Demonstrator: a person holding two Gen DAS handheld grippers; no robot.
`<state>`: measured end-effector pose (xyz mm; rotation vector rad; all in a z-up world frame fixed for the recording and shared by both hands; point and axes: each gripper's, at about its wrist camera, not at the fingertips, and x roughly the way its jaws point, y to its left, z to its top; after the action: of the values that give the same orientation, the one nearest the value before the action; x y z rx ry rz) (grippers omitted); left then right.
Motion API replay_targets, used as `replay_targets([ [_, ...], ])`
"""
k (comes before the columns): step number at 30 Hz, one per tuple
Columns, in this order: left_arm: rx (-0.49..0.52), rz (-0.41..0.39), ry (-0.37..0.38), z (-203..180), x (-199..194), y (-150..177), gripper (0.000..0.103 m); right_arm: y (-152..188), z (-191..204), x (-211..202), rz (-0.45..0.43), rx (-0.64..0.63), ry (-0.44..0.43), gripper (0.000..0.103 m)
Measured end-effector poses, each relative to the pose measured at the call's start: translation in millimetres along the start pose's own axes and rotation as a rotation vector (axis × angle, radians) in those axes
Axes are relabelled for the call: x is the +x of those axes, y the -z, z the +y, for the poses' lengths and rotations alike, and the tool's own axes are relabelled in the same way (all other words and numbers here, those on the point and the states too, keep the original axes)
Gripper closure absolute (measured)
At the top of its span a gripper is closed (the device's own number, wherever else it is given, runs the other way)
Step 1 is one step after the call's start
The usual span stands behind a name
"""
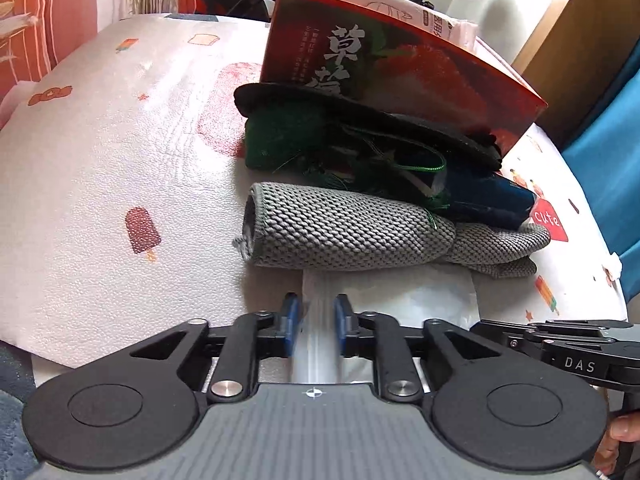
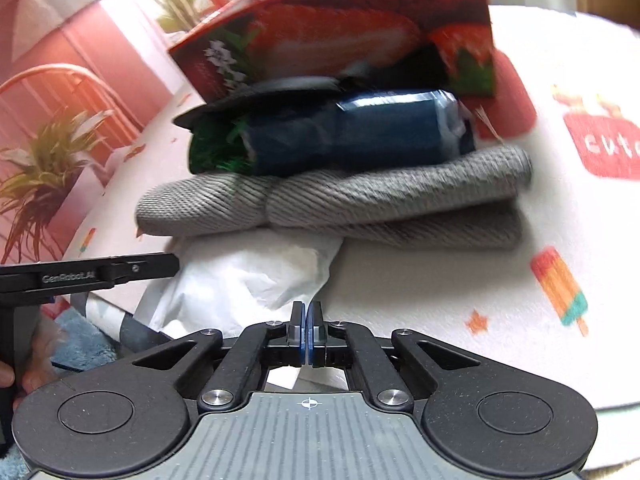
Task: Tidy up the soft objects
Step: 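Close the left gripper on the white plastic bag while the right gripper holds it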
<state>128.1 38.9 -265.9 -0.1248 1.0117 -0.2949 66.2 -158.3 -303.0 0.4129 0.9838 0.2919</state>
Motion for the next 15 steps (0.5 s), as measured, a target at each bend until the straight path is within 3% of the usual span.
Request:
replay_targets([
  [2,-0.007,0.0,-0.002,2.7,2.2,-1.2,0.073,0.2,0.0,-0.2,-0.002,-0.013,0.01,0.102],
  [10,-0.008,0.004,-0.005,5.5,10.4,1.4,0.072,-0.1,-1.5,2.0,-0.005,-0.023,0.006,0.102],
  [12,-0.017,-0.009,-0.003,6.8,10.9,2.9,0.075,-0.2,-0.7,2.5,-0.007,-0.023,0.004,0.102],
  [14,-0.019,-0.021,-0.005,6.7,11.6,4.1,0.093,0.2,-1.6,1.9,-0.009,-0.02,0.0,0.103],
  [15,-0.019,-0.022,0.006,6.9,12.1,5.0,0.097,0.4,-2.3,2.0,-0.011,-0.017,-0.003,0.103],
])
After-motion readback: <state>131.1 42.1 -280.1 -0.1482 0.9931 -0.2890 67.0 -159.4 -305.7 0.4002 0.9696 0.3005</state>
